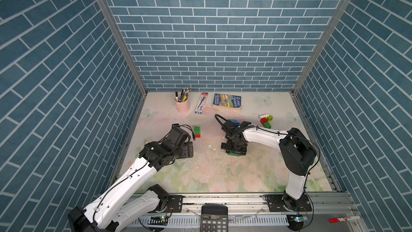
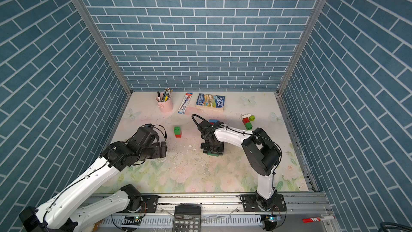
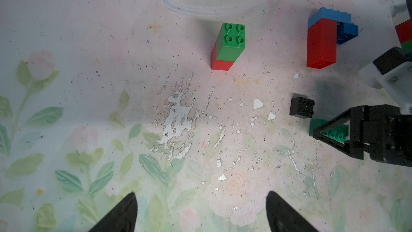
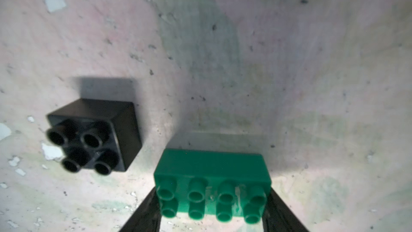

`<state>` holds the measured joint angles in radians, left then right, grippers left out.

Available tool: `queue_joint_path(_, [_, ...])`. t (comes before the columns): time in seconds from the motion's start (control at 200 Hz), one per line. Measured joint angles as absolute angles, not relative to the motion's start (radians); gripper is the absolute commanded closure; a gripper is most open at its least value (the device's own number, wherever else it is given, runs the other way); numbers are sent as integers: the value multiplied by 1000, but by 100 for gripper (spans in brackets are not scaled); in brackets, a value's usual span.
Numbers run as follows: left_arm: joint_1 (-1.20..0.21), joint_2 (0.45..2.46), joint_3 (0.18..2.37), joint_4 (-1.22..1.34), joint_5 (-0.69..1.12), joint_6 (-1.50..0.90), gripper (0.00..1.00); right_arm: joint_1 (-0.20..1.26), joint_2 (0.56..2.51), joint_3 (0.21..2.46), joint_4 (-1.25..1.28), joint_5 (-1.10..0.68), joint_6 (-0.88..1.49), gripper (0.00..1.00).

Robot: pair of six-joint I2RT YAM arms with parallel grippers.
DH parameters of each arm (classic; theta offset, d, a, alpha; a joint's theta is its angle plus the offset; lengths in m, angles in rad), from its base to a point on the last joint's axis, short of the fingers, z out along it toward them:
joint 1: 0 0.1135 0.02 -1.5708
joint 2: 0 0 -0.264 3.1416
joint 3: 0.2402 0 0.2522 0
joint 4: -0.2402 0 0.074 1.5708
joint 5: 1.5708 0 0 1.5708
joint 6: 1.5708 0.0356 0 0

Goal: Assemble the letter r with lego
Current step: Pick up the lego brick from the center of the board, then assemble the lego brick with the lego brick.

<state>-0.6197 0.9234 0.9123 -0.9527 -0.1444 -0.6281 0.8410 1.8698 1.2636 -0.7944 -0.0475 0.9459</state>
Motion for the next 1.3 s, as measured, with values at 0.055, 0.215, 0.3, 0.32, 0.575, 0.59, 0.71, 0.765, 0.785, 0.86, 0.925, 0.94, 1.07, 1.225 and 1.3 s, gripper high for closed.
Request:
queue_joint_path(0.055, [-617,926,912,-952,-143,-624,8,841,1870,1276,-802,-45,945,54])
queue_joint_path(0.215, [-604,928,912,-951,-136,-615,8,841,1869,1352,-860,-33,941,57])
queue_joint_path(0.3, [-595,925,912,-947,-134,-614,8,842,1870,1411,-891,-29,935,57])
queue_joint_path(0.32, [-592,925,912,-946,-133,-613,8,842,1870,1428,-898,-29,934,57])
queue_joint_path(0.575, [-566,880,907,-950,-134,-613,8,854,1940,1636,-926,-39,925,60])
queue_joint_path(0.59, [-564,878,906,-951,-134,-614,8,855,1948,1645,-926,-40,923,60])
queue_joint_path(0.71, [-555,847,901,-970,-135,-612,8,863,2012,1682,-928,-47,918,61])
queue_joint_path(0.765, [-550,835,901,-979,-137,-611,8,867,2034,1688,-931,-49,918,61])
queue_joint_path(0.785, [-547,830,901,-982,-137,-609,8,868,2040,1689,-931,-50,918,61])
queue_joint_path(0.86, [-536,819,901,-992,-137,-601,8,875,2055,1689,-936,-50,919,61])
queue_joint_path(0.925, [-525,817,901,-998,-135,-590,8,883,2062,1691,-937,-50,919,61])
queue_joint_path(0.94, [-522,817,901,-999,-135,-588,8,884,2063,1692,-938,-51,919,62])
queue_joint_path(1.07, [-503,818,901,-999,-124,-567,8,904,2073,1704,-939,-55,920,62])
queue_joint_path(1.225, [-495,820,898,-997,-102,-552,8,920,2090,1710,-935,-58,923,62])
queue_joint_path(1.3, [-494,820,895,-997,-93,-547,8,924,2100,1710,-934,-60,931,62])
